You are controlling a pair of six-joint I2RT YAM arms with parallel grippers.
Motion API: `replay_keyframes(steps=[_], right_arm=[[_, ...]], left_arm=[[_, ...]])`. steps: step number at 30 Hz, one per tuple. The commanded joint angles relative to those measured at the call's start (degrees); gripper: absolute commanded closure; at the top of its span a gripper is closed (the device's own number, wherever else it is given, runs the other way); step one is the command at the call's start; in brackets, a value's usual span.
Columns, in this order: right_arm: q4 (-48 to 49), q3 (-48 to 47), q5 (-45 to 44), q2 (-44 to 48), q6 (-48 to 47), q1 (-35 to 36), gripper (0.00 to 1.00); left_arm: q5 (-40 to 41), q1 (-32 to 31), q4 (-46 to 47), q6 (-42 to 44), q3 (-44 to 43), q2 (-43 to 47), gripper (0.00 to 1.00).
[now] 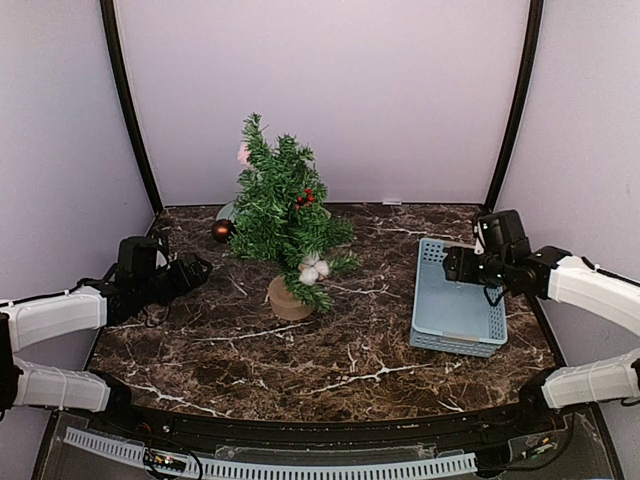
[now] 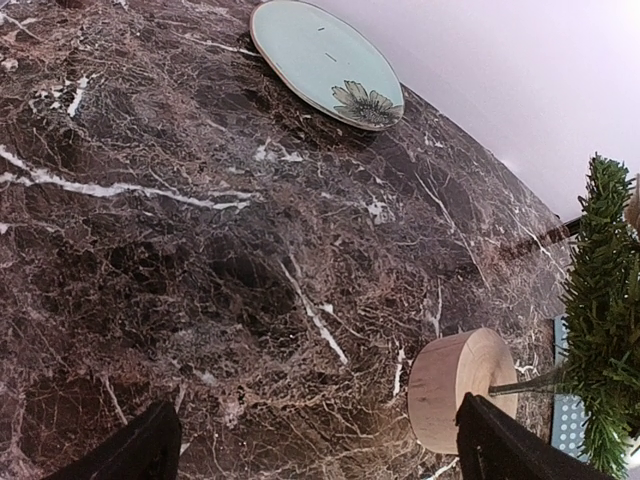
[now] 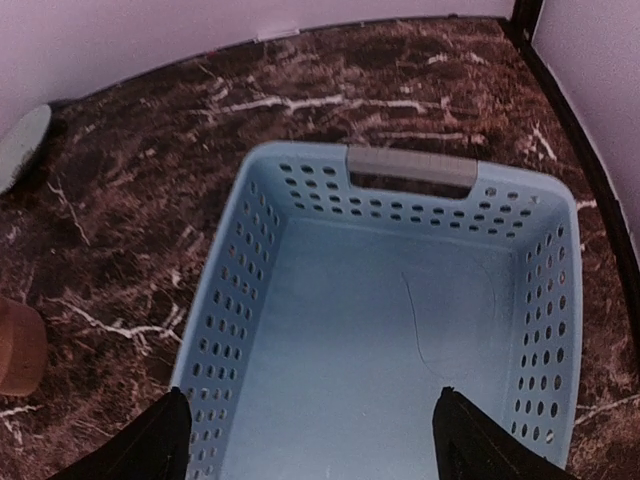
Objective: Decorate the small christmas tree
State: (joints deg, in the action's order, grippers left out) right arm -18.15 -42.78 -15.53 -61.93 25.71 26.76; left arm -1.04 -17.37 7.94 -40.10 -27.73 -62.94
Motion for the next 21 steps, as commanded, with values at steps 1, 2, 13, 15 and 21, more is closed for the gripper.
replay_keyframes(steps=[1,2,13,15,21], right_arm=[[-0.46,2.52,5.60,-5.99,3.90,-2.64,0.18],[0.47,2.67,5.52,-7.93,3.68,-3.03,0.18],[12.96,-9.78,13.20,-33.62,-0.59,-4.18,0.20],[14.05,-13.22,15.96,-36.27,-1.56,-4.11,0.20],[14.38,-19.15,21.76,-39.23,-5.65,-2.95,0.20]], left_arm=[[-0.71,0.31,-0.27,-0.74,-0.94,0.03,0.01],[-0.63,0.31,-0.40,-0.72,-0.84,0.15,0.01],[-1.85,0.40,0.07,-0.20,-1.94,-0.87,0.01],[-2.09,0.47,0.53,-0.05,-1.98,-0.89,0.01],[-2.87,0.73,-0.40,1.09,-3.27,-1.85,0.01]])
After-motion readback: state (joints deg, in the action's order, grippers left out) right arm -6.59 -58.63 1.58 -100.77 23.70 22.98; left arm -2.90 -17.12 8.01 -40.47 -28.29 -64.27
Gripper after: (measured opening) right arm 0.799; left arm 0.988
